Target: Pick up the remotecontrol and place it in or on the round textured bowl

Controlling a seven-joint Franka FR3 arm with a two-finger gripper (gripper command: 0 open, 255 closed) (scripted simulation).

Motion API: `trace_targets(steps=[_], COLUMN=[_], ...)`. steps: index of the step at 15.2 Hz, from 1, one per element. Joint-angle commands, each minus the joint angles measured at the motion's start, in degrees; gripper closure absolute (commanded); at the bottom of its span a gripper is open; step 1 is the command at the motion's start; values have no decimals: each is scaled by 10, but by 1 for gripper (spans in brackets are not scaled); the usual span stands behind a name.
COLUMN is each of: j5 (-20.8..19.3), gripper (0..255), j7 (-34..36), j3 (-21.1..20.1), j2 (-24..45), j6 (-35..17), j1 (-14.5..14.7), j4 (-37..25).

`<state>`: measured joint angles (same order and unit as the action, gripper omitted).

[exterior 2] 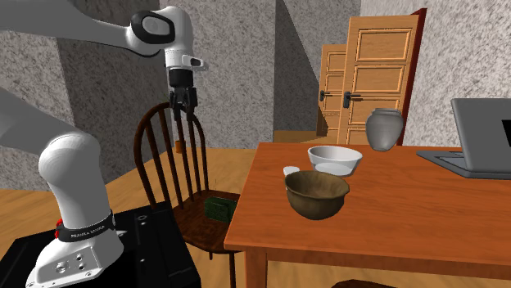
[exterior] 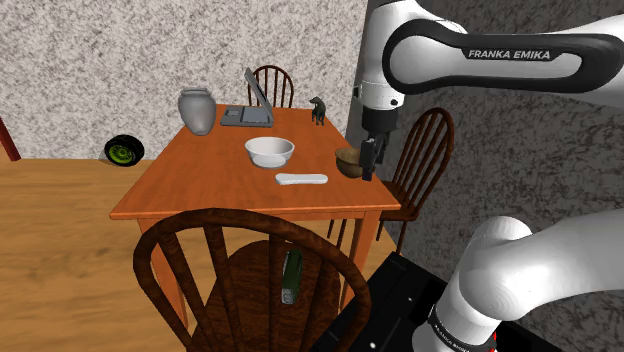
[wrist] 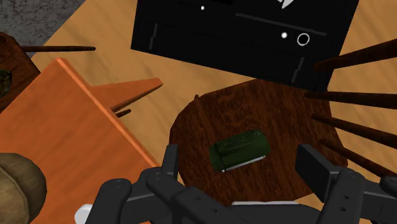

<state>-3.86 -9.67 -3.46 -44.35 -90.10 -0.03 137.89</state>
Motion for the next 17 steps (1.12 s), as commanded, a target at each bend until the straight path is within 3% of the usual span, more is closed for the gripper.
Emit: trace_targets(steps=[1,9,17], j5=[0,-38,-28], gripper=[0,0,0], j7=[0,-139,-280], j3=[0,83,148], j2=[0,128,293], j6=[0,-124,-223], j1=[0,-2,7], j4=[0,-20,-99])
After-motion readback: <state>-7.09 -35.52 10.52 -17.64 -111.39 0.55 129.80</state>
